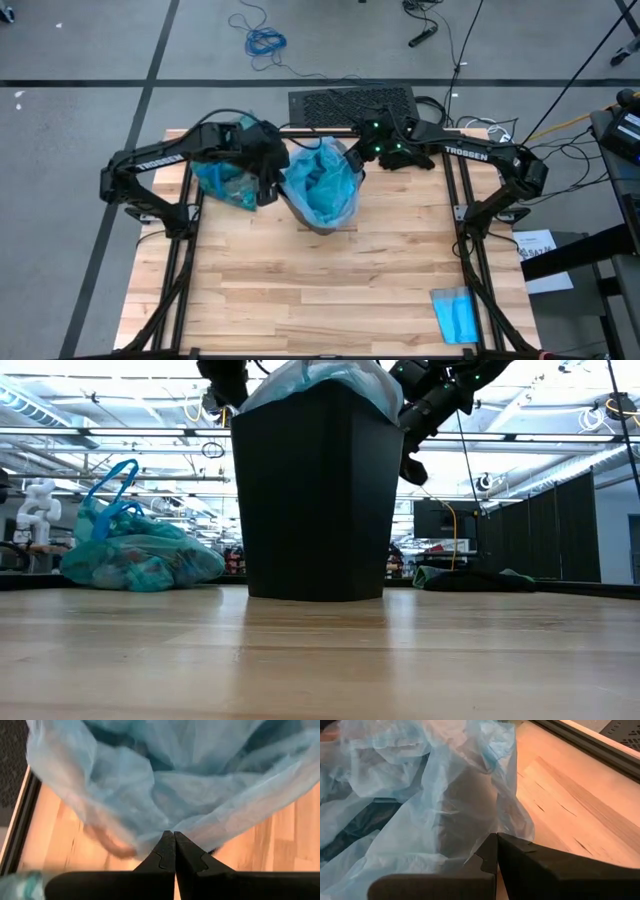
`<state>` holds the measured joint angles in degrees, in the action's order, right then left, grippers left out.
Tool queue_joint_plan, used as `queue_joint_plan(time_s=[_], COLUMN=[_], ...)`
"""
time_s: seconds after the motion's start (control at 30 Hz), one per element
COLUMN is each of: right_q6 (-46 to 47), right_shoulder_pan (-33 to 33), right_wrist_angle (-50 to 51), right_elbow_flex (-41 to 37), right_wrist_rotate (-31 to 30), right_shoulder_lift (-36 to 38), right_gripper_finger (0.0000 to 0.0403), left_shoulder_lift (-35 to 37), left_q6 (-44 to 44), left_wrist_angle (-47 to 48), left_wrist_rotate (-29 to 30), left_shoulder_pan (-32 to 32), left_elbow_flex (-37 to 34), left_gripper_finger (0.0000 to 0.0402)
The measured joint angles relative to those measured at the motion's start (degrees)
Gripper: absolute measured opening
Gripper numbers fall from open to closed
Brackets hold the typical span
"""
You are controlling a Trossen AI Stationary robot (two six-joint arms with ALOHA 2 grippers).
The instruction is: Place trash/remove bag and relplace
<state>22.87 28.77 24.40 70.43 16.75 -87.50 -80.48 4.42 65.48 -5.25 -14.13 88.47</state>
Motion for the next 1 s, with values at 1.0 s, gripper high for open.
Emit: queue_joint_plan(time_s=[1.0], right_q6=[2.45], right_shoulder_pan=[-2.21], right_wrist_angle=[0.73], right_elbow_flex=[0.11], right_wrist_rotate=[3.18], right_shoulder_lift=[0.46], right_gripper_finger=[0.0000], left_shoulder_lift=[-5.37], left_q6=[1.94], left_wrist_angle=[0.41], left_wrist_rotate=[0.25], left_shoulder_pan=[1.10], left_elbow_flex=[5.09], left_gripper_finger=[0.0000])
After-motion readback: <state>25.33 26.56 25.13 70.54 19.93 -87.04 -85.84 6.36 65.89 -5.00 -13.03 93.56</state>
